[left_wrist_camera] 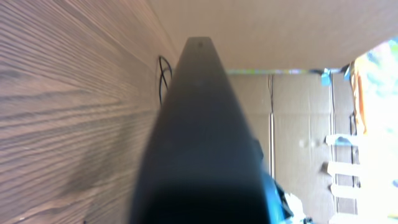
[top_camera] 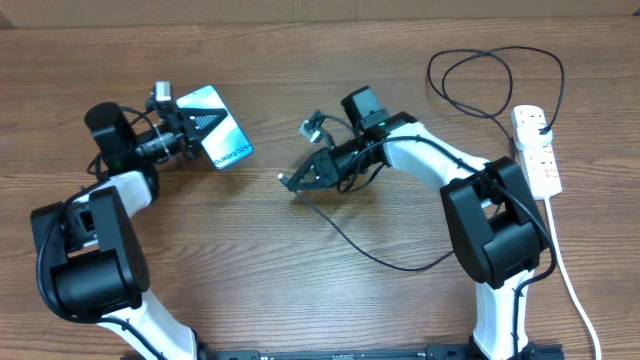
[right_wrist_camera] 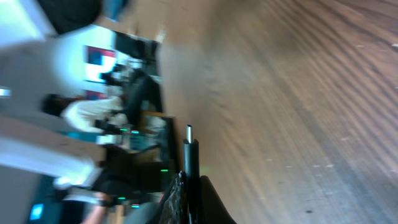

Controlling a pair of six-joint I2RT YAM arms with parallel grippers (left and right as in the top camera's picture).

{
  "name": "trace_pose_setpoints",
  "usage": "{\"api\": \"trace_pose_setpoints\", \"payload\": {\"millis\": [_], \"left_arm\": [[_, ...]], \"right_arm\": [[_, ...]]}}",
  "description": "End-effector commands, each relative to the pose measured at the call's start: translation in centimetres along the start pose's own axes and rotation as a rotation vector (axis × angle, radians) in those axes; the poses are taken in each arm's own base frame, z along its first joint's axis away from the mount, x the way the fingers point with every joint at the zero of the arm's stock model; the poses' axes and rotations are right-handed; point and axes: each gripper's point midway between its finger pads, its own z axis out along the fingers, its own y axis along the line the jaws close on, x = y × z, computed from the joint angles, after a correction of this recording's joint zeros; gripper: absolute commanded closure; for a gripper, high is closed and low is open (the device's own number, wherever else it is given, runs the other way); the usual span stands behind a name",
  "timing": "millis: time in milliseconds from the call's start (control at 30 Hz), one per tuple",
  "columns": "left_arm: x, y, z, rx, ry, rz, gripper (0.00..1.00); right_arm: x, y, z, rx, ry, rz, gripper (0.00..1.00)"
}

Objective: Plug charger to phone and switch on socket

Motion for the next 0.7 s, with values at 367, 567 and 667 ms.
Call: {"api": "trace_pose_setpoints", "payload": {"millis": [367,567,667], "left_arm": [[0.7,-1.4,5.0,-0.009,-0.004,-0.058,0.96],[0.8,-1.9,5.3,0.006,0.001,-0.08,0.96],[1.3,-2.0,5.8,0.006,0.017,-0.076,0.96]], "right_arm": [[-0.7,4.0,-1.8,-0.234,-0.01,0.081,0.96],[-0.9,5.0,-2.1,-0.296,-0.012,0.053,0.96],[-1.0,5.2,-2.1,-0.306,-0.012,0.049,0.96]]}}
